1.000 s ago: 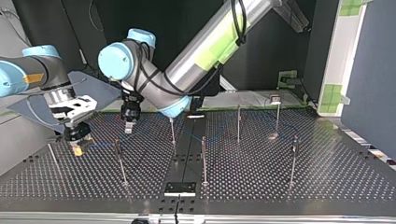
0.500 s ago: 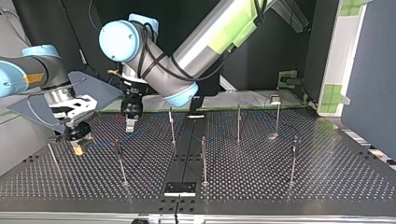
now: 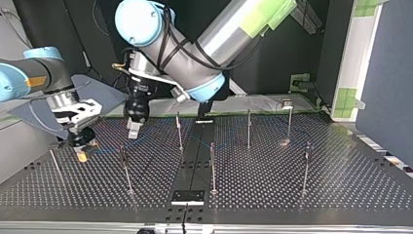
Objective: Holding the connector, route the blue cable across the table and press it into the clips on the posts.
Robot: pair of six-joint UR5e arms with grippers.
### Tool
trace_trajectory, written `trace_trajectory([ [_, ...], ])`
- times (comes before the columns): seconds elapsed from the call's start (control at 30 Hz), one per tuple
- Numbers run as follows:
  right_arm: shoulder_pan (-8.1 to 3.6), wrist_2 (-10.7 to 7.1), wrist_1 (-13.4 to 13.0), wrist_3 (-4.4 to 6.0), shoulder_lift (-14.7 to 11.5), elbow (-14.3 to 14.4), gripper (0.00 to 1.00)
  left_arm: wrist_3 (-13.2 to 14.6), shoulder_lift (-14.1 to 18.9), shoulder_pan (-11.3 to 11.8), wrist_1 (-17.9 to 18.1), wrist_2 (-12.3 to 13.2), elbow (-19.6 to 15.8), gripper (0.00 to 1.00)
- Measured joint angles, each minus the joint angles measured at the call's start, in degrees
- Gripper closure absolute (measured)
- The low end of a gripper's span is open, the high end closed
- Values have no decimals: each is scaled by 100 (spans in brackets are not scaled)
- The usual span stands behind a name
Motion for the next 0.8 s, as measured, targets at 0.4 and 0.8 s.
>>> trace_trajectory([
  [0.4,37,18,2,-14,0,0,100,-306,546,58,590,-110,-592,0],
  [0.8,50,14,9,-30,0,2,100,-591,32,-96,1214,-387,-1214,0],
])
